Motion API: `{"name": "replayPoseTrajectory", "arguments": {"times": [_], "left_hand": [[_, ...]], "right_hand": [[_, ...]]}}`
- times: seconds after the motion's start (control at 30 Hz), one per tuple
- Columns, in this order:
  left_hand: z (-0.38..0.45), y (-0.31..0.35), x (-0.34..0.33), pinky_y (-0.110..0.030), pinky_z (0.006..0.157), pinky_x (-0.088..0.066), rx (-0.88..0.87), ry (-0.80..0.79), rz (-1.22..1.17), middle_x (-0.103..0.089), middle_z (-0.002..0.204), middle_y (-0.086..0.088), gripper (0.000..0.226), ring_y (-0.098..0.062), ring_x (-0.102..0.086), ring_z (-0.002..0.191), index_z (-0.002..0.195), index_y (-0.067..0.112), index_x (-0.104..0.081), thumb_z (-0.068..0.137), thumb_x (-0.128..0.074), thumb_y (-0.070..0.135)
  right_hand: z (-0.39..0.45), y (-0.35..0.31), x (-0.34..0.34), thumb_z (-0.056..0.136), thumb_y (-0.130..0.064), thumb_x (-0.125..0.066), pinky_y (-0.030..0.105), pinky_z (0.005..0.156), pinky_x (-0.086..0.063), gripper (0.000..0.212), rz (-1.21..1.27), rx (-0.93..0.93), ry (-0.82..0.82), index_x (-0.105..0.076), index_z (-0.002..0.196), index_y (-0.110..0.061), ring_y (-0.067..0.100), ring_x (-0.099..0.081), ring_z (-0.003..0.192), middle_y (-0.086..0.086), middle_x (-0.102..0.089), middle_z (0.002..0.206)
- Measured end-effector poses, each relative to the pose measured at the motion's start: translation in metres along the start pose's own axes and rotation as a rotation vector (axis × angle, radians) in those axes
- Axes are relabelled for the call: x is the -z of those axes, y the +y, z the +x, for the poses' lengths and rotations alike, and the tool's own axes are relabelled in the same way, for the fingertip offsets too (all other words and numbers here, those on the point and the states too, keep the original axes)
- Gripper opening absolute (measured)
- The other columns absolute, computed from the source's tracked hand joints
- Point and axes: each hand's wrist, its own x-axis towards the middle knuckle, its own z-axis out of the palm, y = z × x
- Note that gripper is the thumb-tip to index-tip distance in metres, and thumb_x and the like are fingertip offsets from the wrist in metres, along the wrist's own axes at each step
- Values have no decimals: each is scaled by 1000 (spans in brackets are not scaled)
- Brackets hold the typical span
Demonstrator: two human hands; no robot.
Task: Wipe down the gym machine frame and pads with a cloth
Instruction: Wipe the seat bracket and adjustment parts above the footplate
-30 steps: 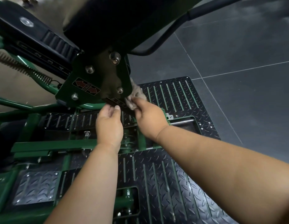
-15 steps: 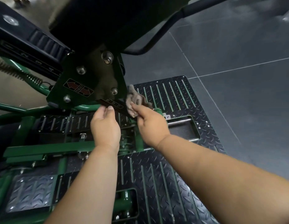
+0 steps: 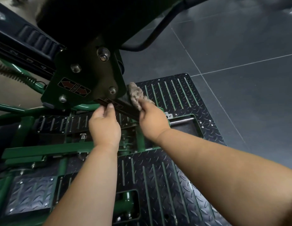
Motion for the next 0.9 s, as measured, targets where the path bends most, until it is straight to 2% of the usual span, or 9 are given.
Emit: {"name": "replayPoseTrajectory", "arguments": {"times": [0.07,0.13,0.2,0.33,0.5,0.6,0.7,0.8,0.9], "left_hand": [[1,-1,0,-14,92,-45,23,10,-27,-71,109,20,29,6,-66,103,130,21,-70,106,-62,36],[3,-3,0,-5,75,-43,30,11,-10,-72,88,25,11,17,-65,83,107,30,-72,107,-61,31],[3,-2,2,-5,71,-44,3,11,30,-73,80,25,16,14,-64,74,99,30,-73,107,-60,31],[3,-2,3,-21,90,-48,8,15,23,-75,110,14,29,-2,-67,100,127,24,-73,106,-61,38],[5,-5,0,-9,80,-44,-13,32,41,-73,106,18,27,7,-65,98,125,22,-73,107,-59,37],[6,-6,2,-10,77,-41,-16,26,59,-71,100,21,23,8,-63,94,119,26,-73,107,-59,38],[7,-6,4,-19,83,-47,-31,18,82,-76,105,10,27,-5,-66,92,116,21,-74,106,-58,40],[7,-6,3,-16,83,-45,-20,13,68,-75,104,14,19,-1,-67,96,108,28,-75,107,-59,39],[8,-6,2,-14,79,-43,-27,20,85,-72,91,23,19,7,-65,91,90,39,-70,106,-60,37]], "right_hand": [[5,-9,-1,106,-14,-43,33,103,-49,50,39,35,18,-50,153,-30,28,-65,120,5,-65,142],[7,-25,-3,106,-13,-45,28,103,-45,48,97,172,24,-55,150,-29,27,-63,122,6,-67,139],[6,-24,-2,105,-13,-47,26,101,-45,48,113,212,-17,-55,150,-29,26,-64,120,6,-70,135],[18,18,6,100,-12,-47,37,113,-34,50,-309,179,10,-59,146,-29,30,-57,131,5,-71,132],[38,15,15,93,-15,-52,45,123,-19,52,-368,288,-3,-63,140,-36,27,-43,147,4,-64,144],[66,25,32,99,-21,-48,38,109,-40,45,-413,73,-142,-63,139,-36,29,-58,132,4,-69,135],[86,16,43,100,-14,-47,38,94,-55,34,-221,-33,-276,-75,119,-18,29,-68,105,10,-74,117],[69,22,44,102,-19,-48,31,91,-53,32,-138,0,-220,-75,119,-16,23,-68,100,0,-75,114],[35,33,34,97,-20,-51,28,92,-49,37,-312,252,-95,-74,126,-19,25,-68,106,2,-75,118]]}}
